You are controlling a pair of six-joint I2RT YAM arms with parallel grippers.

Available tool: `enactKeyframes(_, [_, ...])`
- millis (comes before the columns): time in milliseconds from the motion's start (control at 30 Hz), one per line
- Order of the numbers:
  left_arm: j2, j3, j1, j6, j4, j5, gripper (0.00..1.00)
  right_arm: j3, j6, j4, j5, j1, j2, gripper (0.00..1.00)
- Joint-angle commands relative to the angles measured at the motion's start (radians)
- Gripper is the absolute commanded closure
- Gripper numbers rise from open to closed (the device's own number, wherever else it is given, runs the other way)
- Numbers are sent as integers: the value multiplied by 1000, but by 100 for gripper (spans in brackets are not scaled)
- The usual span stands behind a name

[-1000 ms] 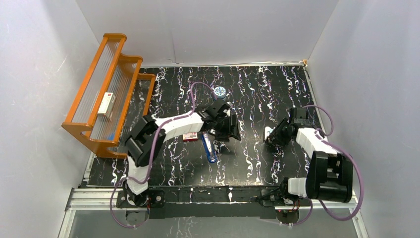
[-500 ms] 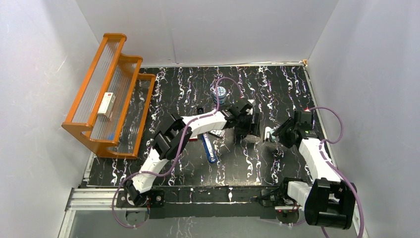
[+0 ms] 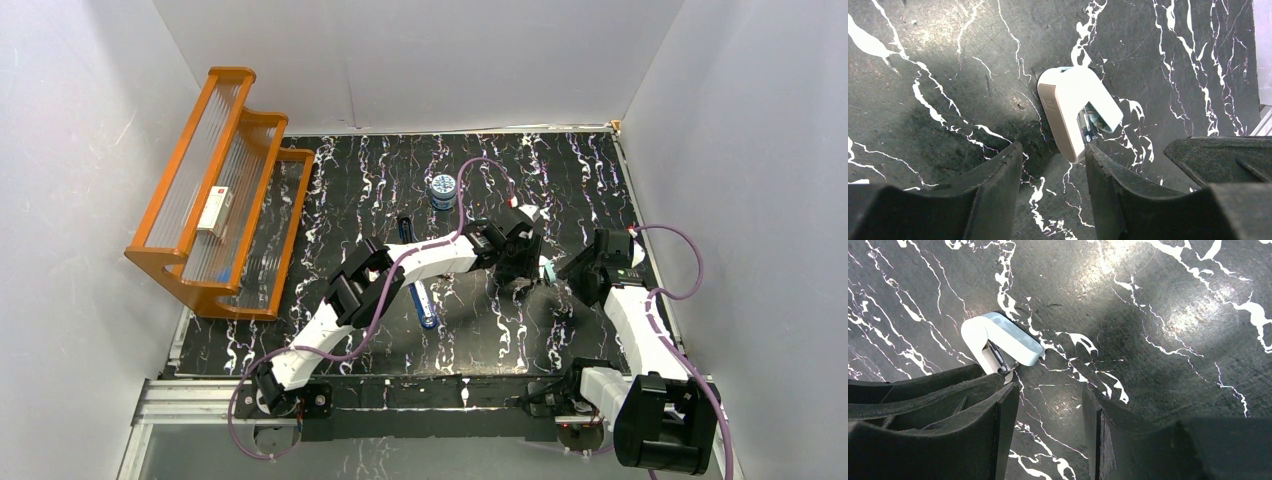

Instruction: Load the staples into the stapler

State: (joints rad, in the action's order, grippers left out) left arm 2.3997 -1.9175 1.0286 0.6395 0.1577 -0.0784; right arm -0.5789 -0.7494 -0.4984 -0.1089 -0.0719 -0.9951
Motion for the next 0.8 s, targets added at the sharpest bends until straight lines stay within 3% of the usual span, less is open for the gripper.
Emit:
enactKeyframes(0, [-3, 14, 4, -17, 27, 65, 56, 0, -10, 5, -23, -5, 19, 42])
enactKeyframes(300, [44, -42, 4, -24, 48, 34, 58, 7, 3, 24, 1, -6, 30, 41])
enactKeyframes(600, [57, -58, 4, -60, 56, 22, 92, 12, 51, 49, 65, -6, 19, 40])
enactKeyframes(767, [55, -41, -2, -63, 43, 5, 100, 7, 131, 95, 166, -5, 1, 30])
